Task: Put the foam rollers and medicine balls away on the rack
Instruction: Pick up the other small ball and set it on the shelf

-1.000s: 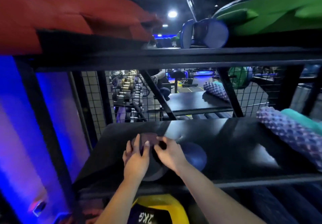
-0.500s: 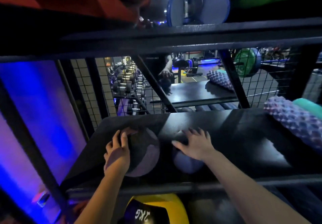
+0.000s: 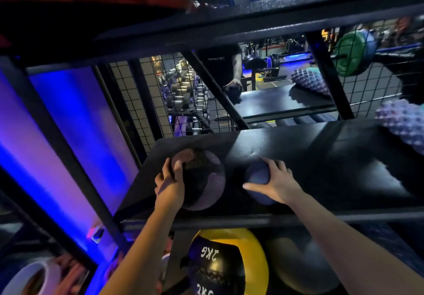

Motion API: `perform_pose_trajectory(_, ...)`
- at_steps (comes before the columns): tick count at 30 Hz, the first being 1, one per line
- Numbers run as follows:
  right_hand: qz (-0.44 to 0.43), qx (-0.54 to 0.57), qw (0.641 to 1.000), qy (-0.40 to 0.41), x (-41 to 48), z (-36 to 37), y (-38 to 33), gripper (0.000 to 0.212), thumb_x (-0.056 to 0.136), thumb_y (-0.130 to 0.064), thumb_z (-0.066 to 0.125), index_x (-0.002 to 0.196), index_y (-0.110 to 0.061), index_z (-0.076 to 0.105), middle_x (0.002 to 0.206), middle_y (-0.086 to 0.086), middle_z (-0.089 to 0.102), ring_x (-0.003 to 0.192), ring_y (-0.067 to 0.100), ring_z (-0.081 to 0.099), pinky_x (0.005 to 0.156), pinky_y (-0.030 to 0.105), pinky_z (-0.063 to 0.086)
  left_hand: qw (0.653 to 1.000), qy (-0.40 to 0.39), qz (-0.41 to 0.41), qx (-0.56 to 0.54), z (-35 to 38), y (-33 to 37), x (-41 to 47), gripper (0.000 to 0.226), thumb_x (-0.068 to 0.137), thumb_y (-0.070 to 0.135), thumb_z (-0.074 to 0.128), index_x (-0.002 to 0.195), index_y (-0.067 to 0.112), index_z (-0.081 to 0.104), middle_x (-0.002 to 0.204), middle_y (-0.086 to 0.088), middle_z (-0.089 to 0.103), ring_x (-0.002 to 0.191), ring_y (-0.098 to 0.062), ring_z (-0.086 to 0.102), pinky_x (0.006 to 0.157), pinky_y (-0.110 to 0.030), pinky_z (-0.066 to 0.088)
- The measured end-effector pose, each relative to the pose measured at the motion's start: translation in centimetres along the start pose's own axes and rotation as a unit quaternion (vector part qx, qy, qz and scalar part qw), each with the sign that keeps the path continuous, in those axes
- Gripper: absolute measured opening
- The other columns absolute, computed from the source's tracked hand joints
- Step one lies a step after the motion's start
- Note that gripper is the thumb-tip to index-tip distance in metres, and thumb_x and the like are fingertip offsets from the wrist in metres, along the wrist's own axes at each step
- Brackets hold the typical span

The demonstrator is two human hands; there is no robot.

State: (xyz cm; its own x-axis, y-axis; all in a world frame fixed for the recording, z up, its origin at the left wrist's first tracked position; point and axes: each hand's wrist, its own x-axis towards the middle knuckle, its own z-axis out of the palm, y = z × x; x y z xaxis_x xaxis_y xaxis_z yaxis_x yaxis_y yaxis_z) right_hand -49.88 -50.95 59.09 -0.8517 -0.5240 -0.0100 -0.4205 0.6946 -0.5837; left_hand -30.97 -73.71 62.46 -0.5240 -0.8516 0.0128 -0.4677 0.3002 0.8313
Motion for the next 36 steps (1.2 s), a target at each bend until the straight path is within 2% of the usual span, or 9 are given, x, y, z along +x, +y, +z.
perform_pose_trajectory(4, -0.002, 0.031, 0.999, -0.015, -0.5, -0.5, 1.3, 0.135, 0.039, -0.085, 0.078, 0.153, -0.038, 0.022, 0.151, 0.000, 0.028, 0.141, 0.035, 0.033, 0.118, 0.046, 0.032, 0.966, 0.143, 0.203, 0.069, -1.5, 0.4, -1.9, 0.061, 0.101, 0.051, 0.044, 0.156, 0.033, 0.028, 0.166, 0.003, 0.018, 0.153, -0.022, 0.020, 0.116, -0.051, 0.035)
perform_pose_trajectory(8, 0.014, 0.064, 0.998, -0.015, 0.0, -0.7, 1.3, 0.128, 0.045, -0.076, 0.084, 0.152, -0.036, 0.025, 0.151, 0.002, 0.028, 0.141, 0.036, 0.032, 0.118, 0.045, 0.031, 0.924, 0.101, 0.331, 0.163, 0.1, 1.9, -2.8, 0.065, 0.095, 0.063, 0.044, 0.151, 0.031, 0.039, 0.163, -0.002, 0.023, 0.155, -0.023, 0.013, 0.122, -0.050, 0.027)
perform_pose_trajectory(10, 0.019, 0.063, 0.998, -0.013, 0.3, -0.5, 1.1, 0.128, 0.045, -0.076, 0.082, 0.152, -0.035, 0.026, 0.151, 0.004, 0.029, 0.141, 0.037, 0.032, 0.118, 0.045, 0.031, 0.901, 0.064, 0.332, 0.272, 1.3, 1.7, -2.6, 0.075, 0.089, 0.078, 0.038, 0.152, 0.039, 0.035, 0.166, 0.001, 0.020, 0.155, -0.026, 0.007, 0.124, -0.051, 0.015)
perform_pose_trajectory(13, 0.019, 0.066, 0.998, -0.010, 0.6, -0.4, 1.0, 0.128, 0.046, -0.077, 0.081, 0.153, -0.034, 0.025, 0.151, 0.005, 0.029, 0.140, 0.037, 0.032, 0.118, 0.046, 0.032, 0.863, 0.099, 0.341, 0.359, 2.4, 0.6, -2.3, 0.087, 0.075, 0.091, 0.043, 0.148, 0.043, 0.043, 0.163, 0.001, 0.029, 0.153, -0.032, 0.016, 0.122, -0.054, 0.015)
perform_pose_trajectory(17, 0.014, 0.069, 0.997, -0.005, 0.8, -0.3, 1.3, 0.124, 0.051, -0.072, 0.085, 0.154, -0.035, 0.025, 0.152, 0.006, 0.028, 0.140, 0.037, 0.031, 0.117, 0.048, 0.033, 0.891, 0.125, 0.299, 0.319, 1.8, 0.7, 0.1, 0.084, 0.070, 0.092, 0.050, 0.141, 0.046, 0.048, 0.156, 0.007, 0.039, 0.148, -0.027, 0.029, 0.120, -0.049, 0.026)
perform_pose_trajectory(21, 0.006, 0.053, 0.999, -0.010, 0.9, -0.3, 1.2, 0.125, 0.053, -0.071, 0.084, 0.155, -0.033, 0.023, 0.152, 0.007, 0.028, 0.140, 0.038, 0.031, 0.116, 0.048, 0.032, 0.971, 0.069, 0.135, 0.187, -1.4, 1.6, 6.3, 0.083, 0.065, 0.095, 0.047, 0.131, 0.045, 0.055, 0.138, 0.004, 0.059, 0.129, -0.028, 0.053, 0.104, -0.043, 0.048)
perform_pose_trajectory(25, 0.006, 0.017, 0.999, -0.051, 1.3, -0.6, 0.5, 0.139, 0.042, -0.079, 0.082, 0.156, -0.034, 0.017, 0.154, 0.007, 0.023, 0.141, 0.040, 0.026, 0.116, 0.052, 0.035, 0.984, 0.088, 0.070, 0.139, -2.2, 1.0, 8.0, 0.077, 0.071, 0.092, 0.042, 0.128, 0.042, 0.057, 0.125, -0.007, 0.069, 0.120, -0.035, 0.060, 0.099, -0.045, 0.051)
perform_pose_trajectory(29, -0.005, -0.071, 0.991, -0.114, 2.2, -1.2, -0.3, 0.153, 0.033, -0.073, 0.088, 0.158, -0.034, 0.007, 0.154, 0.007, 0.018, 0.140, 0.041, 0.025, 0.113, 0.053, 0.039, 0.971, 0.125, 0.118, 0.168, -0.3, 0.7, 6.1, 0.074, 0.075, 0.087, 0.047, 0.133, 0.041, 0.051, 0.135, -0.002, 0.058, 0.126, -0.035, 0.051, 0.101, -0.046, 0.048)
perform_pose_trajectory(36, -0.012, -0.110, 0.994, -0.025, 0.8, 0.2, -1.2, 0.136, 0.042, -0.069, 0.083, 0.154, -0.033, 0.016, 0.145, 0.012, 0.030, 0.129, 0.043, 0.036, 0.101, 0.053, 0.048, 0.939, 0.134, 0.225, 0.223, 0.8, 0.8, 4.1, 0.063, 0.081, 0.077, 0.051, 0.136, 0.045, 0.051, 0.146, 0.013, 0.048, 0.134, -0.026, 0.042, 0.108, -0.043, 0.041)
